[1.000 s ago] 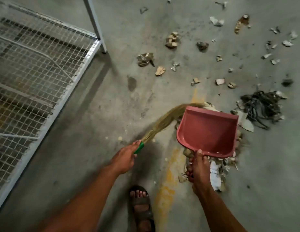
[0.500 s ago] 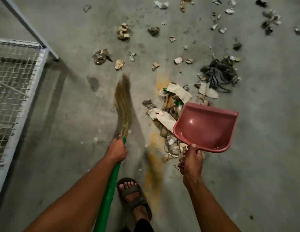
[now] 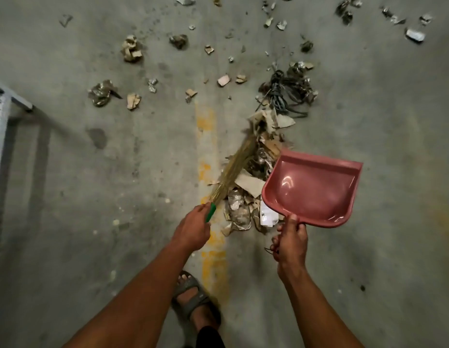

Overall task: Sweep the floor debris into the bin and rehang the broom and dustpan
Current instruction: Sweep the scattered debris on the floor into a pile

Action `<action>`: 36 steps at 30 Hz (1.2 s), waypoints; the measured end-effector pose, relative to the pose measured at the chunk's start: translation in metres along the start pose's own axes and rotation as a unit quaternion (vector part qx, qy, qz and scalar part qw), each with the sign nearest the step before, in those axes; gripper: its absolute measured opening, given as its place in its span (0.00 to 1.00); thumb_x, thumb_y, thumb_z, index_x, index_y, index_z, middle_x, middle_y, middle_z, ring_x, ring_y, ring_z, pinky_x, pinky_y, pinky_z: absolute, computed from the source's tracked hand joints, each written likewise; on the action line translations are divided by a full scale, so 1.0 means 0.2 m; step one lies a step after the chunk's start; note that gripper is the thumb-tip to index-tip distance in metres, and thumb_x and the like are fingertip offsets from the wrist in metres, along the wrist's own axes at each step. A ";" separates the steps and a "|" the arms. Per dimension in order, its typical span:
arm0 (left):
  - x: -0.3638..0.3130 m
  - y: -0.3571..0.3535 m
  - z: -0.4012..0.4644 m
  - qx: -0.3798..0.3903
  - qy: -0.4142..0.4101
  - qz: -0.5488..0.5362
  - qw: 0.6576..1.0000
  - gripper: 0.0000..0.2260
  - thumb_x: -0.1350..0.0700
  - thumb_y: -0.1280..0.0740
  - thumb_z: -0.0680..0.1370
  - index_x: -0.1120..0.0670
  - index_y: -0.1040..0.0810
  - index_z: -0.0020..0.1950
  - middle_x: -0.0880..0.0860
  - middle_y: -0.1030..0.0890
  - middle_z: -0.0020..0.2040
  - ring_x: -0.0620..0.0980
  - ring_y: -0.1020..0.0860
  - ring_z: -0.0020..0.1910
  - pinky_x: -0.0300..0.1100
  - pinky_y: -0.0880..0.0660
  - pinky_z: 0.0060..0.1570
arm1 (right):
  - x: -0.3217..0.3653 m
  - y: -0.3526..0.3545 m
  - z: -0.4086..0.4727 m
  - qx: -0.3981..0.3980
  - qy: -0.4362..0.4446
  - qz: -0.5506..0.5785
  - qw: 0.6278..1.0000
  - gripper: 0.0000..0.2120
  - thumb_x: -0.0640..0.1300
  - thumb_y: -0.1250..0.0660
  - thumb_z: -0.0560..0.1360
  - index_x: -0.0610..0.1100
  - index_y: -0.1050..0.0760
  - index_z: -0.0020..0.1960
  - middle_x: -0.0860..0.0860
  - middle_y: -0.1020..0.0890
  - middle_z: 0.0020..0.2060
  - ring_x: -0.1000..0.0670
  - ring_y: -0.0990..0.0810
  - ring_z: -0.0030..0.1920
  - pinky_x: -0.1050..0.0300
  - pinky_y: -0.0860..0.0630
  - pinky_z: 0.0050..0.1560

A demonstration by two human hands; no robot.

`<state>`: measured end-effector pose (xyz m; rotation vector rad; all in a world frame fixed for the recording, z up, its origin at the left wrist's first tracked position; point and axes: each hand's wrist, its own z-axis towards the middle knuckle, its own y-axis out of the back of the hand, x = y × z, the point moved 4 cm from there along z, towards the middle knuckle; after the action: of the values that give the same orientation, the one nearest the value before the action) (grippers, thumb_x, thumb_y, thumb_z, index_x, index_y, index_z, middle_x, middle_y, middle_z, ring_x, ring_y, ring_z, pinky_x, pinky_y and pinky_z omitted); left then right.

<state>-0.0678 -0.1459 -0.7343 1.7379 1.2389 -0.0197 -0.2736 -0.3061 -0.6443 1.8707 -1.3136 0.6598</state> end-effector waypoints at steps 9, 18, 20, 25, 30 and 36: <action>0.11 0.25 -0.18 -0.108 0.073 -0.035 0.991 0.31 0.57 0.34 0.81 0.57 0.39 0.83 0.58 0.32 0.79 0.59 0.30 0.74 0.49 0.31 0.73 | 0.08 -0.12 -0.14 0.028 -0.001 -0.010 1.000 0.19 0.60 0.43 0.86 0.44 0.27 0.53 0.47 0.24 0.37 0.51 0.29 0.25 0.62 0.35 0.22; 0.19 0.17 -0.15 0.052 0.058 -0.061 0.995 0.30 0.55 0.34 0.79 0.53 0.35 0.82 0.57 0.28 0.77 0.58 0.28 0.74 0.43 0.33 0.73 | 0.10 -0.35 -0.19 0.063 -0.008 -0.055 0.996 0.19 0.59 0.42 0.86 0.44 0.27 0.51 0.47 0.24 0.35 0.53 0.29 0.24 0.63 0.37 0.21; 0.23 0.22 -0.16 0.042 0.053 -0.099 0.993 0.32 0.53 0.33 0.78 0.53 0.35 0.82 0.56 0.28 0.78 0.56 0.28 0.75 0.40 0.35 0.74 | 0.14 -0.41 -0.18 0.078 -0.011 -0.059 0.995 0.19 0.58 0.43 0.86 0.43 0.28 0.52 0.46 0.25 0.34 0.53 0.30 0.23 0.64 0.38 0.21; 0.35 0.53 -0.16 -0.032 0.075 -0.144 0.986 0.35 0.48 0.33 0.76 0.53 0.35 0.82 0.55 0.27 0.77 0.53 0.27 0.74 0.35 0.38 0.72 | 0.27 -0.63 -0.18 0.114 -0.009 -0.054 0.992 0.18 0.58 0.44 0.87 0.43 0.29 0.52 0.47 0.29 0.32 0.54 0.34 0.22 0.65 0.39 0.21; 0.56 0.95 -0.08 -0.134 0.175 -0.196 0.955 0.41 0.42 0.33 0.69 0.53 0.33 0.82 0.59 0.22 0.71 0.60 0.19 0.62 0.49 0.25 0.69 | 0.41 -0.98 -0.23 0.170 -0.019 -0.051 0.984 0.21 0.57 0.43 0.87 0.38 0.28 0.55 0.44 0.27 0.36 0.51 0.33 0.23 0.65 0.38 0.23; 0.88 1.48 0.08 -0.277 0.276 -0.261 0.883 0.33 0.53 0.28 0.77 0.52 0.34 0.81 0.53 0.20 0.62 0.55 0.19 0.55 0.47 0.23 0.58 | 0.57 -1.43 -0.34 0.229 -0.029 -0.036 0.972 0.15 0.53 0.43 0.87 0.42 0.25 0.57 0.47 0.26 0.38 0.52 0.33 0.24 0.65 0.39 0.21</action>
<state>0.2412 -0.0361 -0.6298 0.8907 1.8783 0.4997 0.0345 -0.2575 -0.5985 2.3068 -1.1930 0.9366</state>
